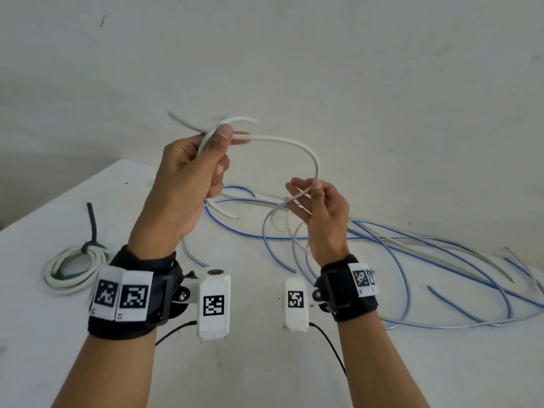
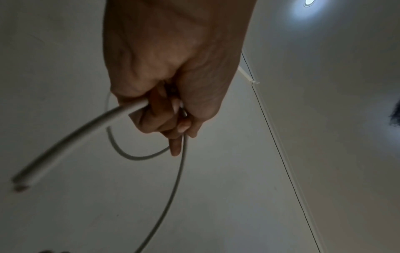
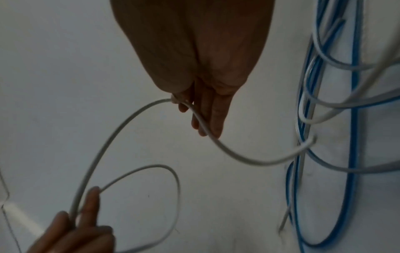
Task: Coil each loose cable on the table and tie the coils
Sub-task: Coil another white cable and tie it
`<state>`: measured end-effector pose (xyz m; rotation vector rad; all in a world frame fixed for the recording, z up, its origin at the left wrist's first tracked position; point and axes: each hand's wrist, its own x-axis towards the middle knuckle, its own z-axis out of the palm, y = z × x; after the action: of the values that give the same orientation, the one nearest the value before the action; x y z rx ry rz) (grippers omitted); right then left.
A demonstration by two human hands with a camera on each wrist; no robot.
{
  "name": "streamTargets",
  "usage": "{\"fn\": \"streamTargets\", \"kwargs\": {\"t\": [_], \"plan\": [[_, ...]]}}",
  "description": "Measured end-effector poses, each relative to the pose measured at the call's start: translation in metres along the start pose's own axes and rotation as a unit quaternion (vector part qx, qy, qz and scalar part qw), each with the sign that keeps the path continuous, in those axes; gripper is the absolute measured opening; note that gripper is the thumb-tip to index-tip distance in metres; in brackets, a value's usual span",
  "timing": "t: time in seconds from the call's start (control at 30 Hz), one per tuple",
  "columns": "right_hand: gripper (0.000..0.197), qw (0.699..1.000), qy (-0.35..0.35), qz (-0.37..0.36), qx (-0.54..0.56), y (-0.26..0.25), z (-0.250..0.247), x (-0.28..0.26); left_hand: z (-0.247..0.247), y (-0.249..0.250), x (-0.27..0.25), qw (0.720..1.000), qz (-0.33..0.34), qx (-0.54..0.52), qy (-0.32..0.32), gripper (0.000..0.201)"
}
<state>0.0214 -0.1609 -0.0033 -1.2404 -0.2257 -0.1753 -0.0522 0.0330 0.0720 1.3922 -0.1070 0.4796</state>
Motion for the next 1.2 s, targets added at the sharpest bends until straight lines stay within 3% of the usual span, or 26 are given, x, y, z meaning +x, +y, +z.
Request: {"fn": "streamTargets", "kwargs": {"t": [0.13, 0.23, 0.37, 0.43, 0.5, 0.57, 0.7, 0.77, 0.87, 1.03, 1.13, 1.2], "plan": [[0.025, 0.997, -0.002, -0.019, 0.072, -0.010, -0.003, -0.002, 0.001, -0.002, -0.003, 0.989, -0.034, 0.133, -0.046, 0.048], [0.023, 0.995, 0.059, -0.058, 0.054, -0.015, -0.018, 0.000, -0.001, -0.005, -0.005, 0.964, -0.028, 0.263, -0.033, 0.058], [0.015, 0.957, 0.223, -0.125, -0.137, -0.013, -0.049, 0.010, -0.002, -0.006, -0.005, 0.931, -0.010, 0.366, 0.002, 0.065], [0.014, 0.928, 0.247, -0.110, -0.255, -0.009, -0.067, 0.012, -0.005, -0.008, -0.003, 0.932, -0.003, 0.361, 0.009, 0.063], [0.026, 0.891, 0.230, -0.081, -0.384, -0.005, -0.077, 0.012, -0.007, -0.009, 0.000, 0.948, 0.011, 0.318, -0.016, 0.056], [0.040, 0.873, 0.192, -0.093, -0.439, -0.007, -0.073, 0.010, -0.004, -0.008, 0.000, 0.956, 0.029, 0.287, -0.061, 0.047], [0.039, 0.910, 0.050, -0.170, -0.376, -0.027, -0.032, -0.007, 0.008, -0.006, -0.008, 0.950, 0.081, 0.274, -0.130, 0.040], [0.040, 0.936, -0.047, -0.145, -0.317, -0.037, -0.012, -0.020, 0.010, -0.009, -0.008, 0.956, 0.082, 0.251, -0.130, 0.040], [0.042, 0.949, -0.146, -0.095, -0.263, -0.039, 0.004, -0.033, 0.012, -0.014, -0.004, 0.984, 0.044, 0.150, -0.087, 0.041], [0.011, 0.939, -0.129, -0.074, -0.311, -0.021, 0.001, -0.029, 0.015, -0.011, 0.002, 0.996, -0.059, -0.057, -0.043, 0.036], [0.018, 0.932, -0.111, -0.044, -0.342, -0.013, -0.009, -0.026, 0.008, -0.007, 0.005, 0.989, -0.053, -0.135, -0.044, 0.026], [0.012, 0.926, -0.091, -0.066, -0.360, -0.014, -0.014, -0.023, 0.005, -0.009, 0.006, 0.989, -0.048, -0.135, -0.041, 0.023]]}}
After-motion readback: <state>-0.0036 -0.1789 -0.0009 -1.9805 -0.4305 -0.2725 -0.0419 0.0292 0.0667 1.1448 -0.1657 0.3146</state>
